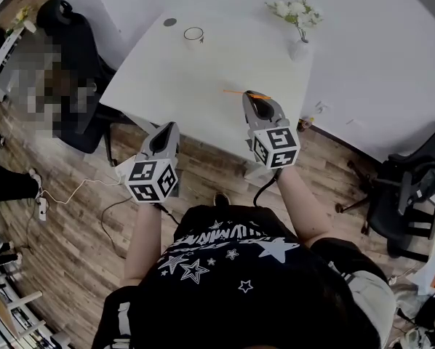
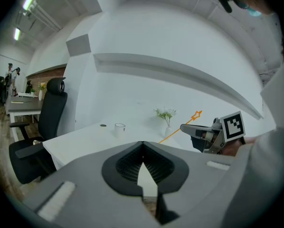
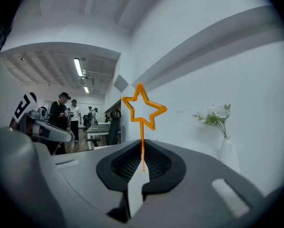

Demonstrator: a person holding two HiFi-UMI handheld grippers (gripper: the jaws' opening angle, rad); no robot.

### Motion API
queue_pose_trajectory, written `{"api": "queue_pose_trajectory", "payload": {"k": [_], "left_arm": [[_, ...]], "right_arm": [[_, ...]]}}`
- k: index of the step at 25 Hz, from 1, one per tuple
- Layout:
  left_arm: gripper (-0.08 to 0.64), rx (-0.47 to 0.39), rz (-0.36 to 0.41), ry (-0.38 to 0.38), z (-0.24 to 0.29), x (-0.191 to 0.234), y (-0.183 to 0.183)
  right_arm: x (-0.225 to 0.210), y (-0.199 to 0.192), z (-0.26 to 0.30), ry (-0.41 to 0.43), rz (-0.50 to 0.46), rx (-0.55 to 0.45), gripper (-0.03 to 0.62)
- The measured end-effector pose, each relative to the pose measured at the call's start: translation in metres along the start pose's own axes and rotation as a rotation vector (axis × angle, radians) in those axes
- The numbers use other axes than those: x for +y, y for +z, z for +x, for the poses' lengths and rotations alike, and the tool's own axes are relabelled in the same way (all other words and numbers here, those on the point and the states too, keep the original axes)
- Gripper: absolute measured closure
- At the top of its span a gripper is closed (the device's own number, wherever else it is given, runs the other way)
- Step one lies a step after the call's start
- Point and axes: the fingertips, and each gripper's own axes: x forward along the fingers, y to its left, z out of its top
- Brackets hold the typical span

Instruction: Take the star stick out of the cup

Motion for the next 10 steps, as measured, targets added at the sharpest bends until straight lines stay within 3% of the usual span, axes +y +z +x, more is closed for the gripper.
{"api": "queue_pose_trajectory", "payload": {"k": [10], "left_arm": [[0.558,0.002,-0.011,-0.003,-0.039,0.008,-0.007]], "right_arm": [[0.038,0.006,-0.019,0.028,-0.008,-0.015,0.56]]}}
